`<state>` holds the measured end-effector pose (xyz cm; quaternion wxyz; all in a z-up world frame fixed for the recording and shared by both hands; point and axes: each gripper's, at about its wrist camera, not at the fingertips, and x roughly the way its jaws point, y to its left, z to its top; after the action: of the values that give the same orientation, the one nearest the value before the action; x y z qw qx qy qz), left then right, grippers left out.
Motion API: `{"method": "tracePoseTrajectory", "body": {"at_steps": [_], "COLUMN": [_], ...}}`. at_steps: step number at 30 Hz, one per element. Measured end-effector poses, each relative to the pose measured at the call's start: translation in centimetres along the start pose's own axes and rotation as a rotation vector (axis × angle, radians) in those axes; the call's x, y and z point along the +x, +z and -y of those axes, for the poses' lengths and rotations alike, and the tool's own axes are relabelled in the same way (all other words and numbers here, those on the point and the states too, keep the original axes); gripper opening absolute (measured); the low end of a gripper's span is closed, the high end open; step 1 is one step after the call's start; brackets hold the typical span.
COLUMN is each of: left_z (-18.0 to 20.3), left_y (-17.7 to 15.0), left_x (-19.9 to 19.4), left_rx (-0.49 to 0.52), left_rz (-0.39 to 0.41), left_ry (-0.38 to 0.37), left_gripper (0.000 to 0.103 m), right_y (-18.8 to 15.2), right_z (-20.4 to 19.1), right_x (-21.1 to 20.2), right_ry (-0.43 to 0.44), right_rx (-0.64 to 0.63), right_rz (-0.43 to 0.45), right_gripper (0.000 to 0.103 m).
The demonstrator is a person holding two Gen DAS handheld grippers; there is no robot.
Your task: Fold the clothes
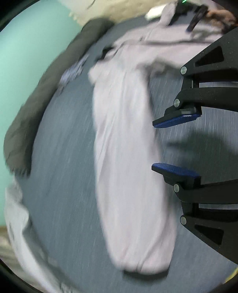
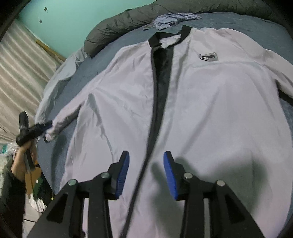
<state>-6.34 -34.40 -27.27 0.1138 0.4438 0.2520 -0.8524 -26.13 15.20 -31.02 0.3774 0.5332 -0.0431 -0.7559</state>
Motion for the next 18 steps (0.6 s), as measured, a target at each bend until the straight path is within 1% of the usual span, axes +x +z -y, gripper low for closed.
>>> {"method": "tracePoseTrajectory", "body": {"at_steps": [3, 6, 9, 12, 15, 18], "left_z": [4.1, 7.5, 9.5, 10.8, 11.5, 12.0], "left_y": [-2.1, -3.6, -4.4, -4.8, -5.0, -5.2], "left_x": [2.0, 3.8, 6.0, 7.5, 8.6, 9.3], "left_rx": [0.009, 0.019, -0.007, -0.026, -0.021, 0.02], "left_rz": [-0.022, -0.036, -0.043, -0.033, -0.019, -0.008], "left_ry": [-0.07, -0.101, -0.132, -0.14, -0.142, -0.117], "left_gripper": [0.043, 0.043, 0.043, 0.043, 0.043, 0.043], "right_y": [2.1, 4.3, 6.8, 9.1, 11.4, 13.3], "right_z": [-0.1, -0.1, 0.4, 1.1, 1.7, 1.9], "right_x": [1.0, 1.6, 2.4, 3.4, 4.2, 5.6], "right_ry": [-0.002, -0.009, -0.013, -0.013, -0.012, -0.007], "right_rx": [-0.001, -0.012, -0.023, -0.012, 0.0, 0.008], "right_rz": [0.011, 0.013, 0.024, 0.036, 0.062, 0.068], "right_gripper": [0.039, 0.039, 0.041, 0.042, 0.045, 0.047]}}
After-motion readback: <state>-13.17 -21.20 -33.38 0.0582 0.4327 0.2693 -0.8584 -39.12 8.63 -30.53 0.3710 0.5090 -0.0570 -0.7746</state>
